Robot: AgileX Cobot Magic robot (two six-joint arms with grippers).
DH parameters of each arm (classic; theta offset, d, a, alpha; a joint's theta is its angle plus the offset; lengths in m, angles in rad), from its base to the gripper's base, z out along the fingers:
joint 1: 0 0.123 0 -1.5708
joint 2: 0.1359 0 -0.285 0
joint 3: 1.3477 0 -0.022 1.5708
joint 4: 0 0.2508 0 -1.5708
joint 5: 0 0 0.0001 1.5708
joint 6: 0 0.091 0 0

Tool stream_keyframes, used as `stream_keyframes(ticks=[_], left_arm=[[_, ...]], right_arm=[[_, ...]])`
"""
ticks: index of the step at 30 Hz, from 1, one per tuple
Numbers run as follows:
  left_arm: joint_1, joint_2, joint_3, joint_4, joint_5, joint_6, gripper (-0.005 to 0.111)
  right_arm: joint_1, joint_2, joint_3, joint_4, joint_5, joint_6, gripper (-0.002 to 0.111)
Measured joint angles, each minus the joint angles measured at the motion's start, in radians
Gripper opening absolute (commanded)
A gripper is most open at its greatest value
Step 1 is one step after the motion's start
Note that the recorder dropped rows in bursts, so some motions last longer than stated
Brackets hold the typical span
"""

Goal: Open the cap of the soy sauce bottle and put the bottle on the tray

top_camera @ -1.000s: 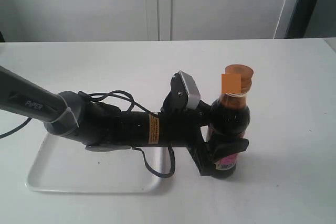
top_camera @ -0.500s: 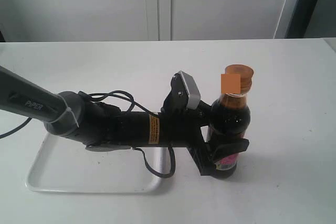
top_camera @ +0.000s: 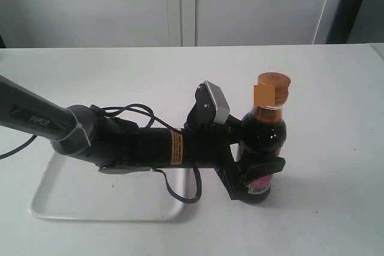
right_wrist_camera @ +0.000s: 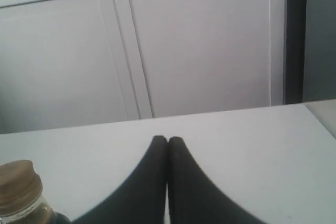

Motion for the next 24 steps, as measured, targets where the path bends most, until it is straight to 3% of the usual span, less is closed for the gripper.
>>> stream_keyframes(ticks=[10,18,24], left_arm=[[0.0,0.0,0.0,-0.002,0.0,0.0,0.0],[0.0,0.0,0.0,-0.002,0.0,0.0,0.0],[0.0,0.0,0.0,-0.002,0.0,0.0,0.0]], right_arm=[[0.0,0.18,-0.221,0.032,0.351,-0.146,0.0],[0.0,0.317,-0.383,0.308,0.69,-0.507,0.0],[0.0,0.461,-0.425,0.553,0.806,-0.756,0.0]])
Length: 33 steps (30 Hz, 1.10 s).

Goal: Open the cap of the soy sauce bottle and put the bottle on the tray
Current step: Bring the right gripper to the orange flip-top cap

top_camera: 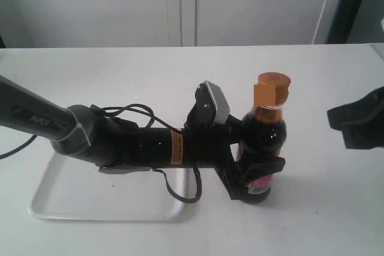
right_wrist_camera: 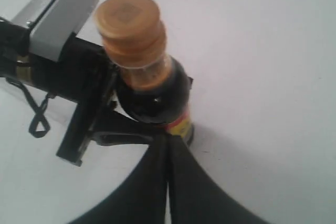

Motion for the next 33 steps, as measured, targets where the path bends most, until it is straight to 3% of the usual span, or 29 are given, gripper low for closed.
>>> stream_keyframes(ticks=[3,11,21,33], left_arm=[[0.0,0.0,0.0,0.0,0.0,0.0,0.0],[0.0,0.0,0.0,0.0,0.0,0.0,0.0],[0.0,0.0,0.0,0.0,0.0,0.0,0.0],[0.0,0.0,0.0,-0.01,0.006,-0.004,0.0]], right_arm=[[0.002,0.065,-0.033,0.102,0.05,-0.094,0.0],[0.005,0.162,-0.107,0.163,0.09,-0.136,0.0],[0.091,0.198,-0.116,0.173,0.046,-0.161,0.0],[0.097,0.246,-0.159,0.166,-0.016,-0.161,0.0]])
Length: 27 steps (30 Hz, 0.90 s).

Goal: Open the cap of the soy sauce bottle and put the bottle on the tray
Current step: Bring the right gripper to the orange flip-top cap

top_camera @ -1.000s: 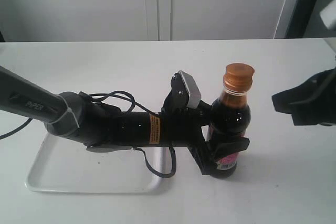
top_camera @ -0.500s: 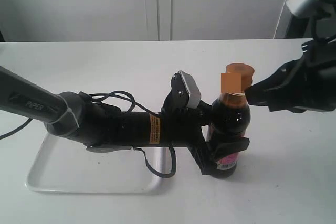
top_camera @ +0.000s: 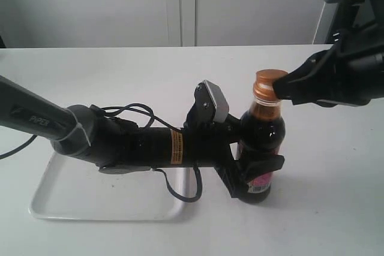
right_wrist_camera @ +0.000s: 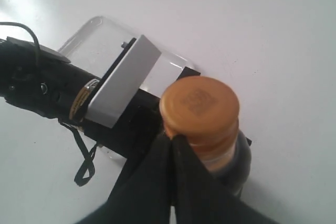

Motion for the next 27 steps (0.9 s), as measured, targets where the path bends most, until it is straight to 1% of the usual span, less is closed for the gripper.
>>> stream_keyframes(ticks=[6,18,24,27], left_arm=[[0.0,0.0,0.0,-0.006,0.002,-0.002,0.0],[0.0,0.0,0.0,0.003,0.003,0.007,0.0],[0.0,0.0,0.0,0.005,0.003,0.009,0.0],[0.0,0.0,0.0,0.007,0.003,0.01,0.0]], right_arm=[[0.0,0.0,-0.002,-0.008,-0.03,-0.008,0.0],[0.0,0.001,-0.004,-0.008,-0.147,-0.016,0.0],[0.0,0.011,-0.01,-0.011,-0.146,-0.016,0.0],[0.0,0.011,-0.041,-0.046,-0.092,-0.012,0.0]])
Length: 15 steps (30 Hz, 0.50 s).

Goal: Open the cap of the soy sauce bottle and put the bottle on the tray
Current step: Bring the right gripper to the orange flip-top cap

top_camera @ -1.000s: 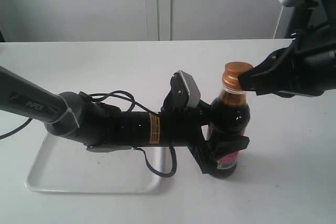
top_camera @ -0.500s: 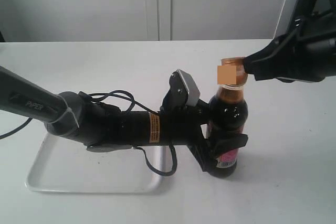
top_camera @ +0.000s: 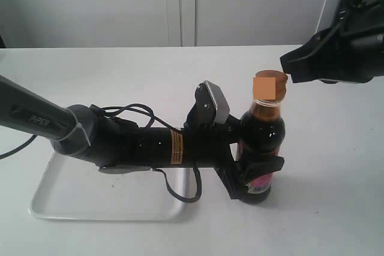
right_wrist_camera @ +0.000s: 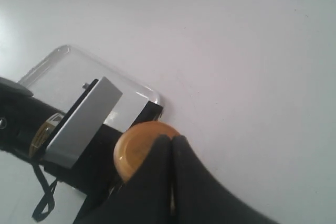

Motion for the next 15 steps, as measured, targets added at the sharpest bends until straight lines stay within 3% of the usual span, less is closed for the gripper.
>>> stream_keyframes(ticks=[7,15], left_arm=[[0.0,0.0,0.0,0.0,0.0,0.0,0.0],[0.0,0.0,0.0,0.0,0.0,0.0,0.0]], right_arm=[[0.0,0.0,-0.062,-0.136,0.211,0.092,0.0],[0.0,0.004,-0.062,-0.142,0.287,0.119,0.0]])
